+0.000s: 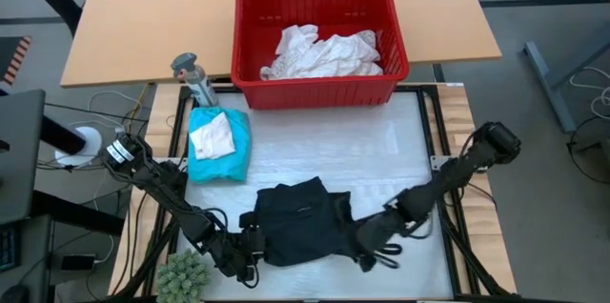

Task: Fold laundry
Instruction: Stack the folded black shorts on top of the folded white underwear

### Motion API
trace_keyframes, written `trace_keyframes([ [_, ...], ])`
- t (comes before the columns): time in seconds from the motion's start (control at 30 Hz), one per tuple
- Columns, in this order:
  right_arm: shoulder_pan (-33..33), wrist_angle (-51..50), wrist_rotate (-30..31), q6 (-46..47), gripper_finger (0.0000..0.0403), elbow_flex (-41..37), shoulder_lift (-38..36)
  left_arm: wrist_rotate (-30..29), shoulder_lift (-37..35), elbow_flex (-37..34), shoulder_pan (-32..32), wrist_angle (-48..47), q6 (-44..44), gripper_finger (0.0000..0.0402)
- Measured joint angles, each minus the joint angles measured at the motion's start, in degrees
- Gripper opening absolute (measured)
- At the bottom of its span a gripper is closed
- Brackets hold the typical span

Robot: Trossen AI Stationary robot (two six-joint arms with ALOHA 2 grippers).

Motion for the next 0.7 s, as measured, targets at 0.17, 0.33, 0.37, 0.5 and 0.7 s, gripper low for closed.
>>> trace_keyframes([
  [0.17,-2.2,-5.9,-7.1,5.9,0.0318,6.8,7.6,-0.7,0.0,0.0,0.4,0.2,-0.2,0.0139],
  [0.33,-1.7,-12.2,-7.3,6.7,0.0318,10.9,15.4,-1.9,0.0,0.0,0.4,0.2,-0.6,0.0139],
  [0.37,-1.7,-12.7,-6.8,7.3,0.0318,11.5,16.5,-2.1,0.0,0.0,0.4,0.2,-0.6,0.0139],
  [0.5,-1.7,-13.4,-5.1,8.7,0.0318,12.8,19.9,-2.2,0.0,0.0,0.4,0.2,-0.6,0.0139],
  [0.7,-1.8,-18.1,-3.8,12.2,0.0318,12.8,21.4,-0.1,0.0,0.0,0.4,0.2,0.3,0.0139],
])
